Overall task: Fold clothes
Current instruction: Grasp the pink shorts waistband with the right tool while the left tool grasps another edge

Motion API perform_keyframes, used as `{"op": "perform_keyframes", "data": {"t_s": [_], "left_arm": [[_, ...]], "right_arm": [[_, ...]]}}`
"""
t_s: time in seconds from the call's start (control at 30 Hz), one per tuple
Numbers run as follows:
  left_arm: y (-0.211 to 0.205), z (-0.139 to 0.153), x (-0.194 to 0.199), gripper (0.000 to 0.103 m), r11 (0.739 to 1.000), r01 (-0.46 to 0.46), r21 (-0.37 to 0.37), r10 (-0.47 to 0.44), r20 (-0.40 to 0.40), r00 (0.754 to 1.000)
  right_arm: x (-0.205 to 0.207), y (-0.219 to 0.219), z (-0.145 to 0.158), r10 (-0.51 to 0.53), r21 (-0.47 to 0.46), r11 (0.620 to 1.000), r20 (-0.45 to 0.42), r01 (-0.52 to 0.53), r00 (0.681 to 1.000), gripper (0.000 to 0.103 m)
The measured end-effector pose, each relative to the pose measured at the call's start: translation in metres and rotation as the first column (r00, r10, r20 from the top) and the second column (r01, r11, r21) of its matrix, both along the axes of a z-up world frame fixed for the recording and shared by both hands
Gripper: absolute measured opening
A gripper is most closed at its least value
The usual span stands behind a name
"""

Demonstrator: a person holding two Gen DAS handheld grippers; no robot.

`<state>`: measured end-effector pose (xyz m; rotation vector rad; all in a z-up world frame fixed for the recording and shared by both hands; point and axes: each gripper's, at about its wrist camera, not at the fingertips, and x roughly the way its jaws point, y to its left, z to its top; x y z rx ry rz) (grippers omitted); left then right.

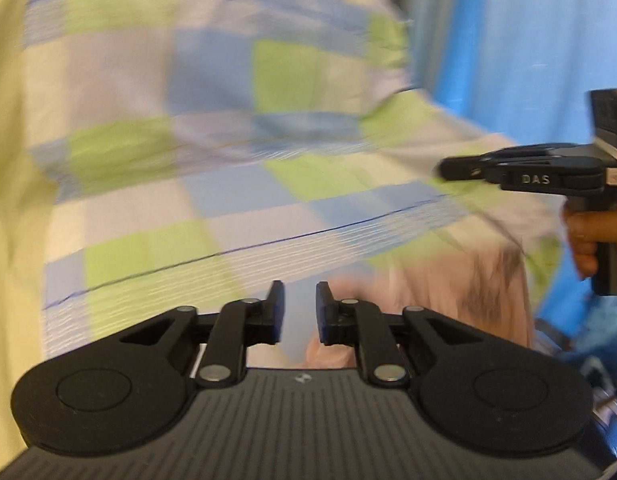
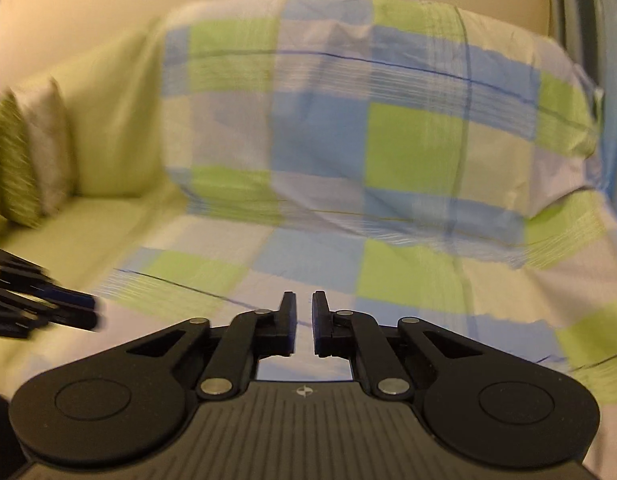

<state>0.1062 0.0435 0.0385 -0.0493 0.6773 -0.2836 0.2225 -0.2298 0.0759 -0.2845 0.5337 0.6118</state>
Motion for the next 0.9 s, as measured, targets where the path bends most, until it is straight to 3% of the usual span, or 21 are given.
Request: {"op": "perform_keyframes", "data": {"t_s": [0.07, 0.13, 0.17, 0.27, 0.33, 0.47, 0.53, 0.63, 0.83, 0.87, 0.9], "left_arm": [[0.003, -0.006, 0.001, 0.021, 1.0, -0.011, 0.014, 0.011, -0.01, 1.0], [0.007, -0.011, -0.003, 0.039, 1.0, 0.021, 0.015, -0.021, -0.005, 1.0], [0.005, -0.013, -0.006, 0.042, 0.999, 0.047, 0.018, -0.047, -0.008, 0.999], [-0.014, -0.025, -0.022, 0.043, 0.978, 0.177, 0.113, -0.177, -0.017, 0.984], [-0.036, -0.032, -0.035, 0.043, 0.929, 0.305, 0.212, -0.306, -0.029, 0.952], [-0.08, -0.052, -0.067, 0.05, 0.801, 0.482, 0.355, -0.486, -0.085, 0.87], [-0.092, -0.062, -0.075, 0.052, 0.771, 0.511, 0.38, -0.515, -0.1, 0.851], [-0.102, -0.073, -0.075, 0.052, 0.774, 0.504, 0.384, -0.503, -0.111, 0.857], [-0.095, -0.075, -0.058, 0.053, 0.844, 0.431, 0.319, -0.421, -0.106, 0.901], [-0.091, -0.072, -0.053, 0.053, 0.857, 0.422, 0.296, -0.409, -0.107, 0.906], [-0.089, -0.07, -0.048, 0.053, 0.868, 0.413, 0.274, -0.4, -0.105, 0.91]], "right_arm": [[-0.005, -0.005, -0.001, 0.007, 0.046, 0.999, -0.024, -0.006, 1.0, 0.019], [-0.02, -0.01, -0.005, 0.072, 0.082, 0.994, -0.068, -0.066, 0.995, 0.029], [-0.029, -0.011, -0.009, 0.098, 0.07, 0.993, -0.085, -0.092, 0.992, 0.038], [-0.064, -0.013, -0.028, 0.198, 0.012, 0.98, -0.161, -0.199, 0.967, 0.039], [-0.09, -0.018, -0.043, 0.24, -0.046, 0.966, -0.2, -0.253, 0.95, 0.039], [-0.145, -0.023, -0.071, 0.297, -0.237, 0.908, -0.213, -0.345, 0.931, 0.043], [-0.166, -0.02, -0.088, 0.349, -0.345, 0.851, -0.191, -0.396, 0.917, 0.05], [-0.191, -0.013, -0.118, 0.451, -0.566, 0.702, -0.115, -0.432, 0.885, 0.051], [-0.207, -0.016, -0.149, 0.639, -0.783, 0.45, -0.055, -0.43, 0.767, 0.05], [-0.209, -0.018, -0.149, 0.661, -0.801, 0.418, -0.055, -0.428, 0.749, 0.053], [-0.211, -0.02, -0.149, 0.68, -0.816, 0.391, -0.054, -0.424, 0.731, 0.065]]}}
